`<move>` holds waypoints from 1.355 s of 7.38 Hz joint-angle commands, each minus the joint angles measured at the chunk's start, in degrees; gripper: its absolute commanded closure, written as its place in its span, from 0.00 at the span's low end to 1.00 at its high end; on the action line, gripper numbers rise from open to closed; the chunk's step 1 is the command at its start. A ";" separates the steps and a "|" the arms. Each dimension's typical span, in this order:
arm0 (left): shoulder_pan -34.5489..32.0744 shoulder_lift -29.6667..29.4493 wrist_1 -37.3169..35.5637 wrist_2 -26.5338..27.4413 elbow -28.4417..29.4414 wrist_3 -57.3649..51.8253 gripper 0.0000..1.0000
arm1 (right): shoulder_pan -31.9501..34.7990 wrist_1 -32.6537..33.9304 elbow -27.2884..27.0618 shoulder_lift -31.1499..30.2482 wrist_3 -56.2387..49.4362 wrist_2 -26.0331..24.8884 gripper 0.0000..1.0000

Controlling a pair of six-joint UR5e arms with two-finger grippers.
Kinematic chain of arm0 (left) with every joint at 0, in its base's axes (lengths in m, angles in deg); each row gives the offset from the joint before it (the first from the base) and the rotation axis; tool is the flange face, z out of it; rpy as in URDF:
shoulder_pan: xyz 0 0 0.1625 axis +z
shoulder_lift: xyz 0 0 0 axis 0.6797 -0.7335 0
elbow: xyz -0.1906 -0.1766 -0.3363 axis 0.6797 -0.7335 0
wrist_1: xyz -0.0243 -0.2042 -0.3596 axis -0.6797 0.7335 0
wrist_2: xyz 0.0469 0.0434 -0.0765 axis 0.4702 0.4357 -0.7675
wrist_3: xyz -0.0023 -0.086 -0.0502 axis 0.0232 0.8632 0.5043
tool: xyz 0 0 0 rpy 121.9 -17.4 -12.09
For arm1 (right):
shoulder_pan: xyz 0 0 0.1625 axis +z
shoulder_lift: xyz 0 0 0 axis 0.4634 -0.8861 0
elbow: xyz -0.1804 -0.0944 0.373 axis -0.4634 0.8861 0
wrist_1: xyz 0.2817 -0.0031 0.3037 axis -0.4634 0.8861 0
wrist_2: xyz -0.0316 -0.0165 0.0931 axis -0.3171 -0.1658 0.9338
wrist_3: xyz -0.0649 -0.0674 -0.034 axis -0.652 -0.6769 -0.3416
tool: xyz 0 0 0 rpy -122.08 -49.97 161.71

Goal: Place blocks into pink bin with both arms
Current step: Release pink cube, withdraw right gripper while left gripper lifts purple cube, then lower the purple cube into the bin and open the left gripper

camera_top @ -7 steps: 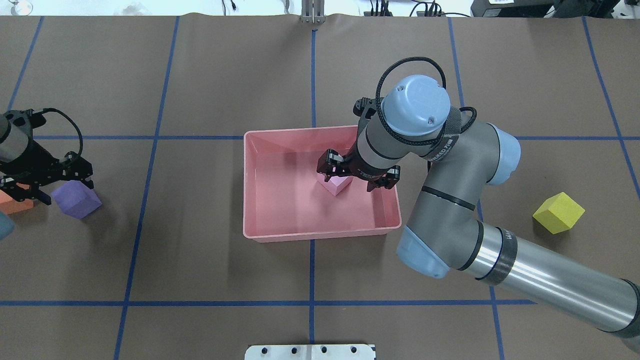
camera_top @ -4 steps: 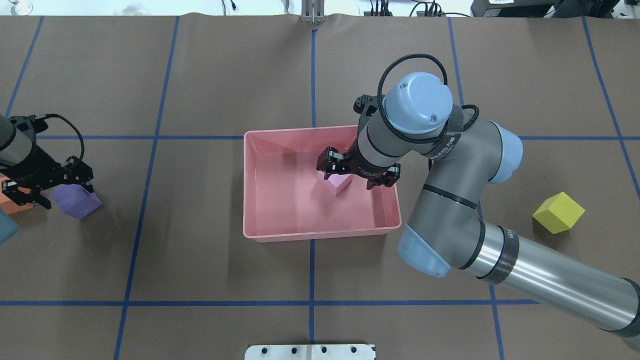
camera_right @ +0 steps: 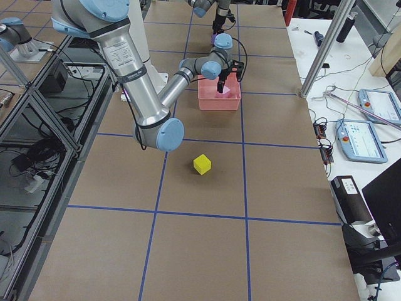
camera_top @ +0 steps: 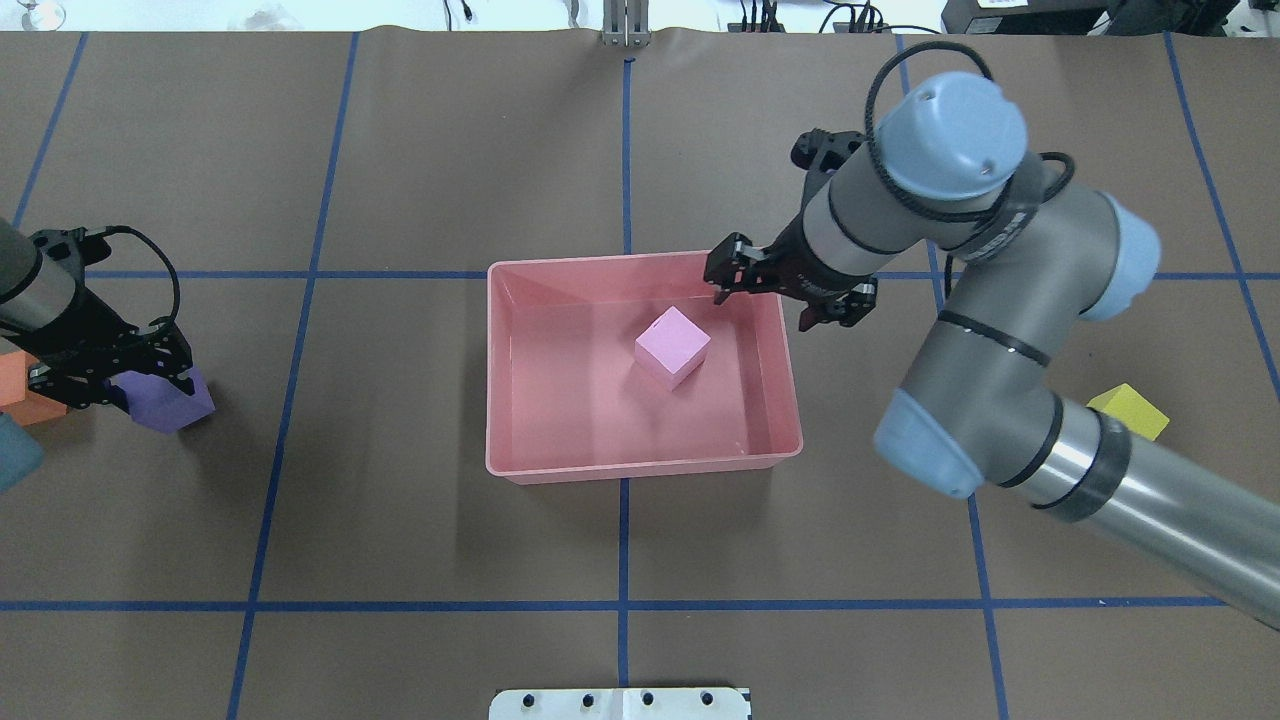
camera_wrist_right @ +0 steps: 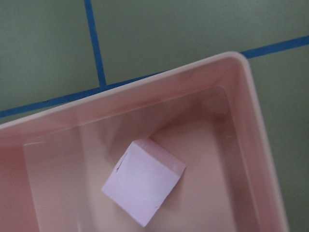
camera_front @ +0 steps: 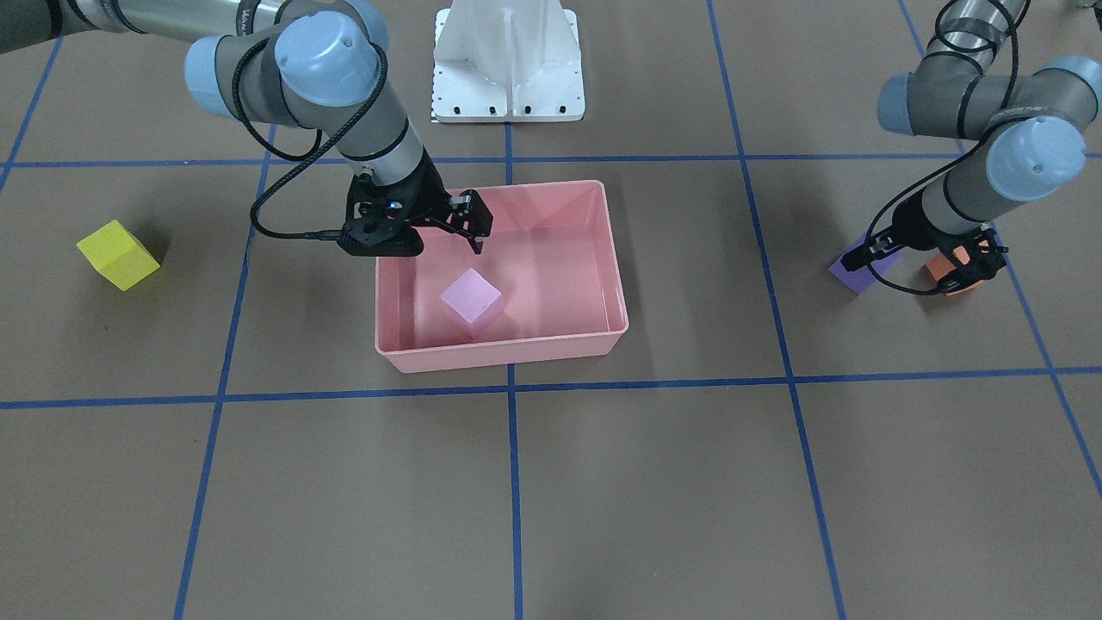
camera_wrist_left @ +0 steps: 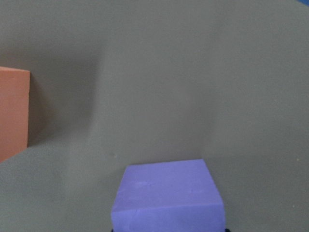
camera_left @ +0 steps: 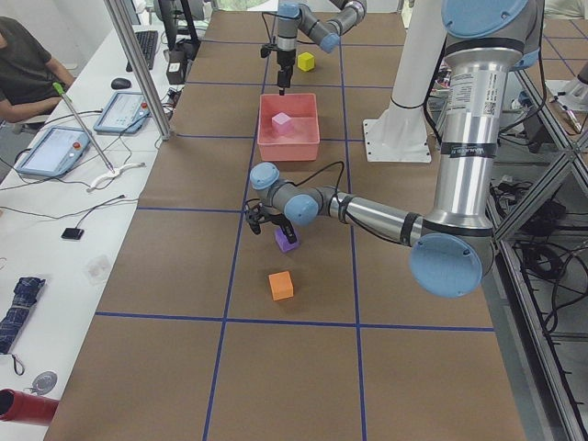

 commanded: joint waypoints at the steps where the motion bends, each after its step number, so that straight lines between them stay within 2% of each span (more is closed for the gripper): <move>1: -0.50 -6.44 -0.59 -4.22 -5.78 9.98 1.00 | 12.69 0.07 -2.12 -8.85 -7.65 12.28 0.03; 2: -0.59 -13.89 -3.47 -4.22 -6.41 17.26 1.00 | 16.05 -0.10 -2.03 -14.19 -14.76 14.24 0.02; 4: 0.45 -28.48 -14.60 -3.26 -6.59 23.12 1.00 | 20.64 -0.01 -1.94 -21.94 -26.64 14.44 0.02; 5: 3.77 -33.08 -17.88 0.14 -6.24 25.57 1.00 | 21.70 -0.01 -1.95 -24.68 -30.17 14.35 0.02; 6: 8.85 -34.95 -18.00 6.88 -5.19 26.29 1.00 | 21.97 -0.27 -2.03 -27.14 -31.95 14.18 0.02; 7: 11.60 -36.28 -18.00 9.64 -2.75 26.91 1.00 | 21.98 -1.58 -2.12 -29.17 -31.97 14.17 0.02; 8: 14.41 -39.60 -18.08 9.93 2.15 27.00 1.00 | 21.89 -2.99 -2.03 -30.58 -32.05 14.09 0.02; 10: 18.29 -40.95 -17.91 9.93 6.93 28.66 1.00 | 21.37 -4.58 -1.59 -33.05 -32.06 14.09 0.02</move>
